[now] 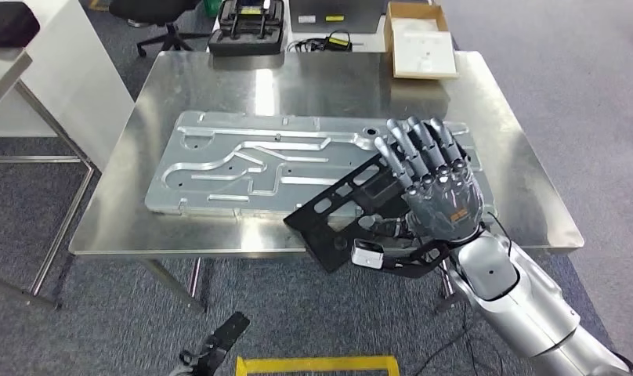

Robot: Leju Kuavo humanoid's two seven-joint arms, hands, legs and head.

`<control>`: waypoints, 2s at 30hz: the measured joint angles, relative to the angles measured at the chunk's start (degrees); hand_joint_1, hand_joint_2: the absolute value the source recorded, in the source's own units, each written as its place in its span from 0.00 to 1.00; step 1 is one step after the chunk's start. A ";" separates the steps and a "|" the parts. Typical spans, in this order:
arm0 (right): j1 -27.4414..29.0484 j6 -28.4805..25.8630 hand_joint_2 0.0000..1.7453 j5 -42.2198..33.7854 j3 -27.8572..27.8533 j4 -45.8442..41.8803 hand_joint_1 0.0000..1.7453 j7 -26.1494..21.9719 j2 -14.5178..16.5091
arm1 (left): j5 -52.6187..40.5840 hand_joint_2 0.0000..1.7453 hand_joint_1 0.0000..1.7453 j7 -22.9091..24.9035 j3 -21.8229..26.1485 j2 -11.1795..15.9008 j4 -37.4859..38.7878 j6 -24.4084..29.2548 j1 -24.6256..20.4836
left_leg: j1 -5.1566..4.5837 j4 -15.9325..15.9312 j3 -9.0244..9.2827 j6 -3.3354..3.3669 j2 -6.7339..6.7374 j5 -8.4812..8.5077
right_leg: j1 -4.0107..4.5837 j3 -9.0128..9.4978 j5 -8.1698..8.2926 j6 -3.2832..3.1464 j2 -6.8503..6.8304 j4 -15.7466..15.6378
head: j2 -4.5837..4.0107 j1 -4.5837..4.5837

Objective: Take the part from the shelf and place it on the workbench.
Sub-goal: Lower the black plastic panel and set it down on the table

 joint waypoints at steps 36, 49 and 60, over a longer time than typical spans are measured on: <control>23.82 -0.05 0.00 -10.65 -17.80 -18.76 0.00 -19.14 16.03 | 2.78 0.00 0.00 -0.11 0.92 -0.38 -0.02 4.15 0.96 | -0.09 0.91 -4.83 -0.74 0.52 3.31 | -0.22 5.36 0.23 0.58 -0.06 3.94 | -0.01 0.17; 28.55 0.03 0.00 -31.78 -44.92 -5.50 0.00 -52.96 37.41 | 6.13 0.00 0.00 -1.04 1.42 -0.23 -0.02 6.14 2.45 | 0.38 19.73 -11.30 -3.85 0.31 -6.27 | 0.70 5.63 3.50 -2.80 -0.28 -7.18 | 0.00 -0.01; 27.95 0.02 0.00 -47.63 -60.84 22.99 0.00 -52.94 41.50 | 9.45 0.00 0.00 -2.77 1.64 -0.15 -0.02 8.34 3.36 | -0.59 -1.98 3.17 0.18 0.54 -1.74 | 1.05 1.30 5.11 -0.45 0.17 -6.17 | 0.00 -0.08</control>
